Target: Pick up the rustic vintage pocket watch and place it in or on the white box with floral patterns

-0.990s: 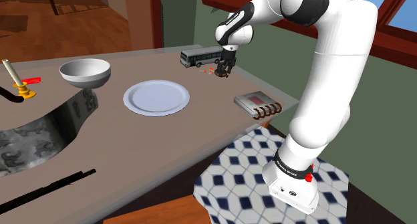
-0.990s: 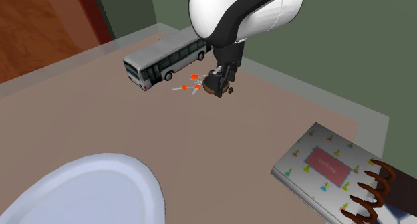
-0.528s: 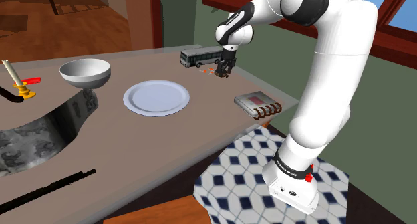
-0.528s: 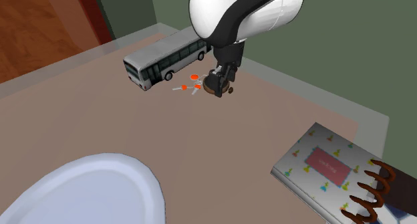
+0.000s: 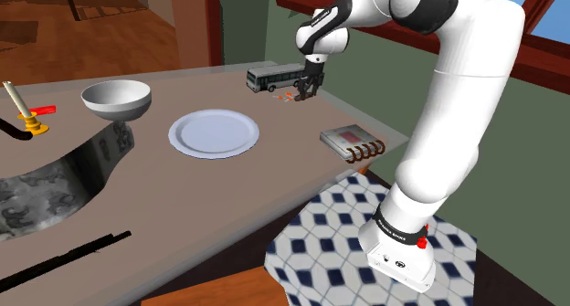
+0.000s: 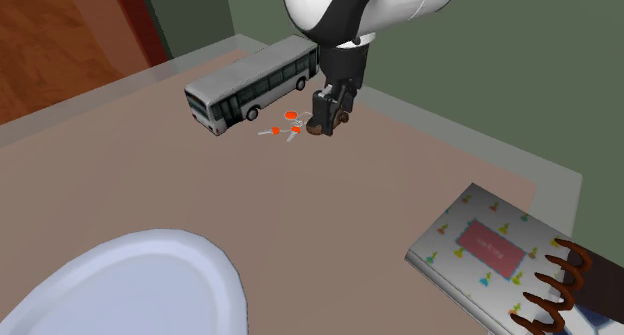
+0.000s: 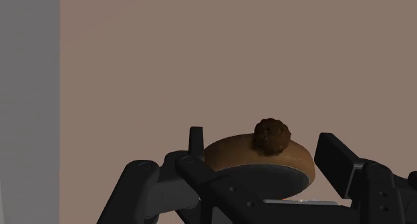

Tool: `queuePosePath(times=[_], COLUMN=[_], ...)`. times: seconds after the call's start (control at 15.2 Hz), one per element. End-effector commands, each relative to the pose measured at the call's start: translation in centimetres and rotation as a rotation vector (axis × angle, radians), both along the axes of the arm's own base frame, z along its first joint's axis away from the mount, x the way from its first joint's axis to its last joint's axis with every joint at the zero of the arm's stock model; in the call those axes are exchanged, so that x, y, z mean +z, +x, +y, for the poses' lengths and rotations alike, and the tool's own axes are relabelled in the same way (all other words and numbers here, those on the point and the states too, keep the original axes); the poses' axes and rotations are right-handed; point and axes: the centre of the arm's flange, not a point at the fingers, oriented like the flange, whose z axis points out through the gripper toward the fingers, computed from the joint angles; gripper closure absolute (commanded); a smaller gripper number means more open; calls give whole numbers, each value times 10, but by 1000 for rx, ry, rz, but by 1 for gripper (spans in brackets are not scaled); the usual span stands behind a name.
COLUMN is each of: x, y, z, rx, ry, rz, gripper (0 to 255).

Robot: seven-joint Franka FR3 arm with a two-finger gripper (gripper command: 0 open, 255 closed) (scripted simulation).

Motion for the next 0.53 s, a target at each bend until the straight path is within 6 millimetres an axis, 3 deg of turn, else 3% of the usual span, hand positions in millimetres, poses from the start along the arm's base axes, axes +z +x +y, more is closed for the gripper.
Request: queuePosePath(times=[0.0,0.46], x=[11,48], y=[0,0], z=[0,0], rx=[0,0], ry=[0,0], rz=[0,0], gripper=[255,255])
